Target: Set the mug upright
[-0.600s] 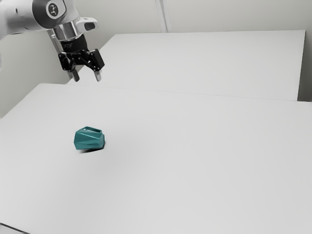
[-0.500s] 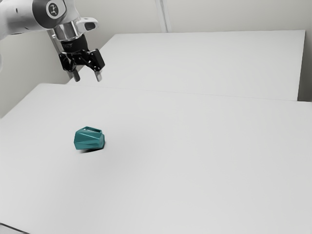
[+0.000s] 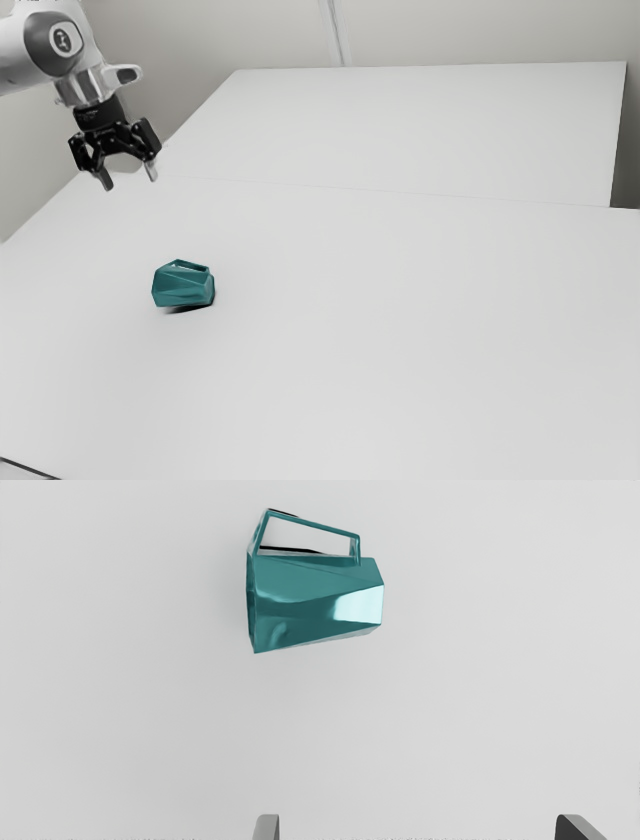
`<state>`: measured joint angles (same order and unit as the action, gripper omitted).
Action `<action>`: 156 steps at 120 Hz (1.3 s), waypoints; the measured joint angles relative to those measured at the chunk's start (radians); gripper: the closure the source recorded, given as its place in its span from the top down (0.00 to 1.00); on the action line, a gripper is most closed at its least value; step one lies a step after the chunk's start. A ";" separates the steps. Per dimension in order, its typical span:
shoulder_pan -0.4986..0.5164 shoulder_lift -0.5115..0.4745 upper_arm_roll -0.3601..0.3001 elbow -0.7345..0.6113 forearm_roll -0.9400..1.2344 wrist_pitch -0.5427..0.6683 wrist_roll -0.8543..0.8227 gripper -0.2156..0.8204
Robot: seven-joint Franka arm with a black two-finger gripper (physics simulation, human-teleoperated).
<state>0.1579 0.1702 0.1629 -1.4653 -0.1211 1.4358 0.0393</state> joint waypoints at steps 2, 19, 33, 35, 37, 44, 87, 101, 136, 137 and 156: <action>-0.002 0.002 0.010 0.000 -0.009 -0.003 0.002 0.79; -0.001 0.011 0.079 -0.003 -0.098 -0.046 0.027 0.79; 0.003 0.023 0.123 -0.016 -0.170 -0.074 0.057 0.79; 0.009 0.026 0.126 -0.016 -0.180 -0.079 0.063 0.79; 0.017 0.028 0.129 -0.017 -0.190 -0.084 0.068 0.79; 0.038 0.031 0.136 -0.018 -0.215 -0.104 0.089 0.79; 0.103 0.076 0.148 -0.117 -0.310 -0.142 0.212 0.79; 0.121 0.099 0.151 -0.139 -0.340 -0.136 0.251 0.79; 0.147 0.154 0.162 -0.156 -0.418 -0.115 0.372 0.79; 0.147 0.156 0.162 -0.157 -0.421 -0.113 0.377 0.79; 0.161 0.190 0.162 -0.188 -0.468 -0.059 0.473 0.79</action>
<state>0.3188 0.3598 0.3251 -1.6538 -0.5891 1.3768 0.5122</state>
